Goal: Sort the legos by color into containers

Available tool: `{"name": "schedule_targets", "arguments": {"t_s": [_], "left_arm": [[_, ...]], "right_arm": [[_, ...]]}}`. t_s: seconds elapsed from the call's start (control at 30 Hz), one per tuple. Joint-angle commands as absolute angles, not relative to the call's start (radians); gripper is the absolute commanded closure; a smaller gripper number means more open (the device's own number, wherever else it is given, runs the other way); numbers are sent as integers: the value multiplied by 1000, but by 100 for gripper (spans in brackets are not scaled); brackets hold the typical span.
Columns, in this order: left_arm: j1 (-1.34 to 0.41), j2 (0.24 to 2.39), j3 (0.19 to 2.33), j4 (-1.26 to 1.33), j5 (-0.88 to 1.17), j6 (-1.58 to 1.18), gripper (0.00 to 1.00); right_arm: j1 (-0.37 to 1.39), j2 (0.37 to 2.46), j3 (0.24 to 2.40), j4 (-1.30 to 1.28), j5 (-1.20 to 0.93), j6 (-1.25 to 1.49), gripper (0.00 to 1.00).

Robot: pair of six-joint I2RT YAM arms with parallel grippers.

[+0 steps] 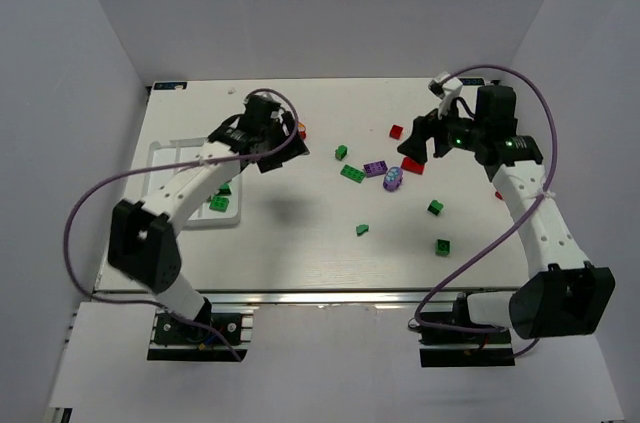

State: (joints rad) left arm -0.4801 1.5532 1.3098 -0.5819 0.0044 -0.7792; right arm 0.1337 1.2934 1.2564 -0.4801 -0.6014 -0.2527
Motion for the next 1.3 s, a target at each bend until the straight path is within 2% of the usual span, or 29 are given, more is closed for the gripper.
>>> {"name": "schedule_targets", "arguments": {"t_s": [0.0,0.2,0.43,0.6,1.27], "left_arm": [[-492,1775,1589,-725,-190,-795,16],[-492,2112,1969,-873,-301,-787,21],[-486,2295,2163,-950,-356,-779,21],[-476,2332,2171,-917,-377,-758,21],[-448,2393,2125,-766,-350,-663,33]], "right_arm": [[97,1184,1173,-476,-689,-275,13],[89,1124,1071,-407,-696,-241,13],[80,1092,994,-344,-701,-193,13],[74,1091,956,-316,-707,-175,13],[71,1121,953,-288,-727,-137,13]]}}
